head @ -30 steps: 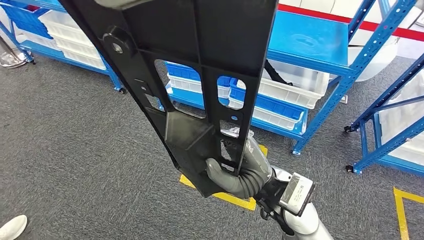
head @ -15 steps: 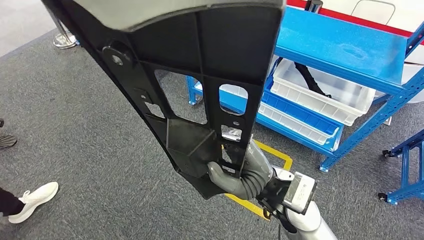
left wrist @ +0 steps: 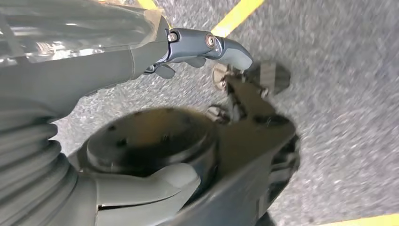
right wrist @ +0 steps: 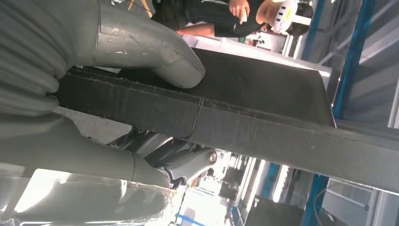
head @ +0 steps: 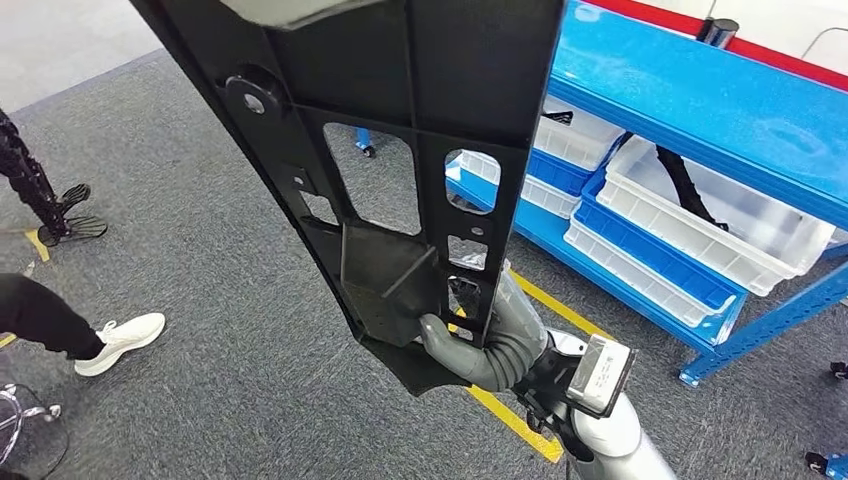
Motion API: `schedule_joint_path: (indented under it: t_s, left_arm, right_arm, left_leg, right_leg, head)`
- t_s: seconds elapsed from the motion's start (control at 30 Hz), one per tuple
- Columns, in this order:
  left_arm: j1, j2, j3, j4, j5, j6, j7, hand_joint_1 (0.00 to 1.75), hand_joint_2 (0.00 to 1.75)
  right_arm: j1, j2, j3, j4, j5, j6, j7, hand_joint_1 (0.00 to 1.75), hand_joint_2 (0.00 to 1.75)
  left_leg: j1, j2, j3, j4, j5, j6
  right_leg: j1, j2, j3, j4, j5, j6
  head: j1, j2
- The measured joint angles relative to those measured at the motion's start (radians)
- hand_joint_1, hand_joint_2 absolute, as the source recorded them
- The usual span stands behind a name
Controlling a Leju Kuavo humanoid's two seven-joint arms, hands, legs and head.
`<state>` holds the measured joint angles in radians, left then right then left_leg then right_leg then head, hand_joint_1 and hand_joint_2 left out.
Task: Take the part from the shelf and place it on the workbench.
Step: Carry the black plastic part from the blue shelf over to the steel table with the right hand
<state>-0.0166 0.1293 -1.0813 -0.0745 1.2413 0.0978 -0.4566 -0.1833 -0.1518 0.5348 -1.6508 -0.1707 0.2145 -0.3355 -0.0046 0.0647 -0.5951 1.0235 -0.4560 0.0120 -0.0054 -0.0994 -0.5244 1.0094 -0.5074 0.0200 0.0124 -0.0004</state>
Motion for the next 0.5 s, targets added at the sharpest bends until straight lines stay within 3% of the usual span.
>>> schedule_joint_path:
  t_s: [0.07,0.13,0.17,0.23,0.3,0.33,0.37,0.43,0.5]
  left_arm:
    - [-0.001,0.002,0.000,0.005,0.000,0.003,0.001,0.00,1.75]
    - [-0.001,0.004,0.000,0.009,0.000,0.004,0.003,0.00,1.75]
    - [-0.002,0.004,0.000,0.010,0.000,0.004,0.003,0.00,1.75]
    - [-0.006,0.003,0.000,0.011,0.000,0.005,0.004,0.00,1.75]
    - [-0.006,0.000,0.000,0.011,0.000,0.004,0.004,0.00,1.75]
    - [-0.006,0.000,0.000,0.012,0.000,0.004,0.004,0.00,1.75]
    - [-0.005,-0.001,0.000,0.012,0.000,0.004,0.004,0.00,1.75]
    - [-0.006,-0.001,0.000,0.013,0.000,0.005,0.005,0.00,1.75]
    - [-0.006,0.000,0.000,0.013,0.000,0.005,0.005,0.00,1.75]
  right_arm:
    - [0.000,0.000,-0.001,0.000,0.000,-0.001,0.000,1.75,1.75]
    - [0.000,0.000,-0.003,0.000,0.000,-0.002,-0.001,1.75,1.75]
    - [0.000,0.000,-0.004,0.001,0.000,-0.002,-0.001,1.75,1.75]
    - [0.004,-0.004,-0.005,0.002,0.000,-0.003,-0.002,1.75,1.75]
    - [0.009,-0.007,-0.006,0.006,0.000,-0.003,-0.002,1.75,1.75]
    - [0.010,-0.008,-0.007,0.007,0.000,-0.003,-0.002,1.75,1.75]
    - [0.011,-0.009,-0.007,0.008,0.000,-0.003,-0.002,1.75,1.75]
    - [0.011,-0.010,-0.008,0.008,0.000,-0.003,-0.002,1.75,1.75]
    - [0.011,-0.010,-0.008,0.008,0.000,-0.004,-0.002,1.75,1.75]
  left_leg:
    - [-0.005,-0.020,-0.002,-0.007,0.005,0.013]
    - [-0.002,-0.041,0.005,-0.023,0.017,0.028]
    - [0.002,-0.051,0.009,-0.030,0.023,0.036]
    - [0.003,-0.073,0.006,-0.032,0.028,0.043]
    - [0.003,-0.101,0.003,-0.031,0.030,0.043]
    - [0.004,-0.115,0.002,-0.030,0.031,0.042]
    - [0.006,-0.130,0.002,-0.028,0.032,0.040]
    - [0.007,-0.157,-0.002,-0.018,0.029,0.030]
    - [0.007,-0.179,-0.012,-0.009,0.028,0.016]
  right_leg:
    - [0.001,-0.017,0.000,-0.002,-0.002,0.008]
    - [-0.001,0.009,-0.008,0.021,-0.019,0.012]
    - [-0.002,0.036,-0.025,0.061,-0.041,0.011]
    - [-0.005,0.084,-0.086,0.192,-0.095,0.004]
    - [-0.007,0.096,-0.133,0.281,-0.117,0.011]
    - [-0.008,0.097,-0.131,0.270,-0.104,0.021]
    - [-0.012,0.102,-0.111,0.221,-0.077,0.033]
    - [-0.021,0.136,-0.049,0.082,-0.019,0.050]
    - [-0.024,0.159,-0.017,0.011,0.004,0.043]
  head:
    - [0.000,0.000]
    - [0.001,0.000]
    - [0.002,0.000]
    - [0.003,0.000]
    - [0.004,0.000]
    - [0.004,0.000]
    - [0.004,0.000]
    - [0.004,0.000]
    - [0.003,0.000]
